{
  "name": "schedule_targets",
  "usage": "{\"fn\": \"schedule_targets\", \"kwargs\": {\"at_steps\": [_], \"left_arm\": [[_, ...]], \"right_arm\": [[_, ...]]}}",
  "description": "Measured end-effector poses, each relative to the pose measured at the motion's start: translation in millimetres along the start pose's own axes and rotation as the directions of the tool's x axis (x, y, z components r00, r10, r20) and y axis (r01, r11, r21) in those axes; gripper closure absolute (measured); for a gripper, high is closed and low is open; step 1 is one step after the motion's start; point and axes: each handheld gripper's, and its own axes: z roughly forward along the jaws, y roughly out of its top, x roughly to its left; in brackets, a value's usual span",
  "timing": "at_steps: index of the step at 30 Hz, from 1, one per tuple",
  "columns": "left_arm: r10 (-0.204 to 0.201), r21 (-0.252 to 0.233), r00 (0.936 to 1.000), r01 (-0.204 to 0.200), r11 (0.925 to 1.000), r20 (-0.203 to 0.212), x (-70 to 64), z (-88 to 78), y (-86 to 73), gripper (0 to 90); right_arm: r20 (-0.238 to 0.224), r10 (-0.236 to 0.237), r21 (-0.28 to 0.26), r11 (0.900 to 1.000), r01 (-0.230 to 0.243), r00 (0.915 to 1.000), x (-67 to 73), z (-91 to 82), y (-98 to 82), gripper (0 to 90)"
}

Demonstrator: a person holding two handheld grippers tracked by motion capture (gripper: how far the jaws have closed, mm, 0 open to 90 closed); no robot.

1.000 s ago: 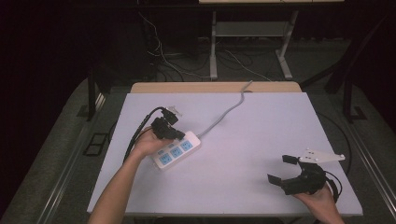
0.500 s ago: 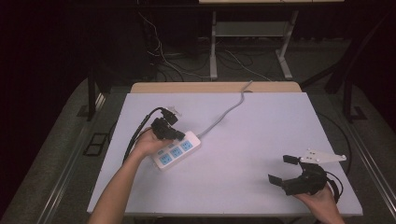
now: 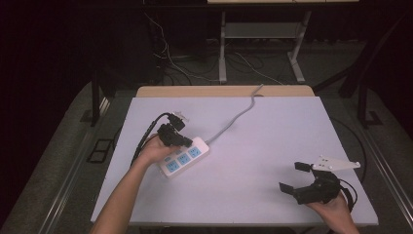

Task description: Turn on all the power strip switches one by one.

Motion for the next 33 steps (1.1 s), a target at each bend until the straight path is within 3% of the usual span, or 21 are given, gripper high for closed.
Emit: {"fn": "schedule_targets", "kwargs": {"at_steps": [2,12,16,24,33], "left_arm": [[-0.003,0.01,0.9998,0.003,0.9999,0.019,0.5,-0.4,-0.1,90.0],[0.018,0.011,0.9998,-0.018,0.9998,0.004,0.3,-2.7,-3.7,89.7],[-0.006,-0.012,0.9999,0.006,0.9999,-0.013,3.0,-4.5,-4.4,89.5],[-0.003,-0.057,0.9999,0.002,0.9983,-0.013,4.6,-14.3,-2.7,89.3],[-0.019,-0.144,0.9994,0.015,0.9895,-0.029,5.3,-36.7,-6.1,86.2]], "right_arm": [[0.0,0.001,0.001,1.0,-0.001,1.0,-0.3,-0.2,0.0,0.7],[-0.002,0.003,0.004,1.0,-0.003,1.0,-0.9,1.5,0.2,0.7],[-0.001,0.006,0.004,1.0,-0.006,1.0,-1.2,1.7,0.0,0.7],[0.001,0.009,0.006,1.0,-0.009,1.0,-2.2,2.2,-0.5,0.7],[0.006,0.017,0.012,1.0,-0.017,0.9998,-4.5,3.0,-1.4,0.7]]}}
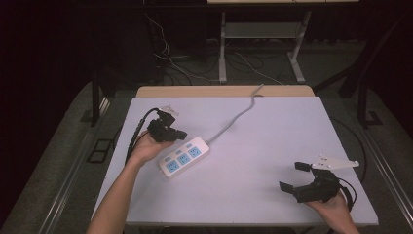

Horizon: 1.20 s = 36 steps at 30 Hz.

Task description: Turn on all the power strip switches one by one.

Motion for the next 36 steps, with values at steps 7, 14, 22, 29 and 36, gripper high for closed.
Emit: {"fn": "schedule_targets", "kwargs": {"at_steps": [7,14,22,29,36], "left_arm": [[-0.031,-0.05,0.9995,0.032,0.9982,0.008,0.4,-19.4,-2.4,63.1],[-0.051,-0.103,0.9986,0.049,0.9935,-0.016,-13.2,-37.0,-10.0,18.6],[-0.076,-0.132,0.9956,0.069,0.9889,-0.055,-31.8,-47.0,-31.0,0.0],[-0.106,-0.211,0.9938,0.097,0.9727,-0.033,-45.0,-53.2,-57.0,0.0],[-0.129,-0.31,0.9915,0.118,0.9435,-0.016,-59.3,-57.8,-80.9,0.0]], "right_arm": [[-0.001,0.001,0.001,1.0,-0.001,1.0,0.9,1.0,0.2,0.7],[-0.004,0.001,-0.001,1.0,-0.001,1.0,1.3,1.4,0.7,0.7],[-0.004,-0.002,-0.002,1.0,0.002,1.0,2.7,1.3,0.8,0.7],[-0.005,0.002,-0.003,1.0,-0.002,1.0,3.3,0.8,0.6,0.7],[-0.007,0.002,-0.006,1.0,-0.002,1.0,4.4,0.1,0.5,0.7]]}}
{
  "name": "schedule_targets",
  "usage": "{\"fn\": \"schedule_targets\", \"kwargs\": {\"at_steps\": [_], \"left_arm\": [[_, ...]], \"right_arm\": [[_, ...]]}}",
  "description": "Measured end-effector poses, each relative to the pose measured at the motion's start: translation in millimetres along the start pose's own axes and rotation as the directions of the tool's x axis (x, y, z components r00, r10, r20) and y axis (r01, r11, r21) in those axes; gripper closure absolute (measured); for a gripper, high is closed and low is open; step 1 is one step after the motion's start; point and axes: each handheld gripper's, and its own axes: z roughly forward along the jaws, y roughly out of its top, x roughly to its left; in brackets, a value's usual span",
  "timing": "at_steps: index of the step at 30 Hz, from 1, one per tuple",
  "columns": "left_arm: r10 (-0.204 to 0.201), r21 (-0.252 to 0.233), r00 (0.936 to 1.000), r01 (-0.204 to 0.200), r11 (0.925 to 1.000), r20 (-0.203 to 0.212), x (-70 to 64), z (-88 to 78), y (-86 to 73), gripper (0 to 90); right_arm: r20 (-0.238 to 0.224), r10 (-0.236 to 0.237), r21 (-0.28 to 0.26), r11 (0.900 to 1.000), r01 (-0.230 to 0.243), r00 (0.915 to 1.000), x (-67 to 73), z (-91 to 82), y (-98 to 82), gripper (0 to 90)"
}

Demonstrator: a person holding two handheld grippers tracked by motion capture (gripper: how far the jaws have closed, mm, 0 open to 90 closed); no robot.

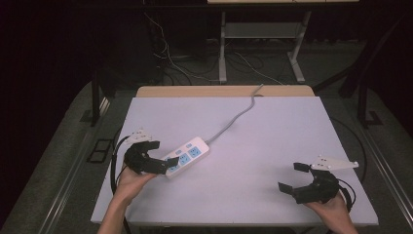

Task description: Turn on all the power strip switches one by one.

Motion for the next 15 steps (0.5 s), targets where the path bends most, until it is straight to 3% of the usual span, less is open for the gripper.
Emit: {"fn": "schedule_targets", "kwargs": {"at_steps": [6,15], "left_arm": [[-0.012,-0.058,0.9995,0.014,0.9982,0.03,-9.7,-1.8,-24.6,0.0],[0.008,-0.062,0.9987,-0.005,0.9981,0.05,-17.5,0.9,-36.7,0.0]], "right_arm": [[-0.003,0.005,-0.001,1.0,-0.005,1.0,1.5,-0.8,-0.5,0.7],[-0.006,0.003,0.001,1.0,-0.003,1.0,2.3,0.1,-0.8,0.7]]}}
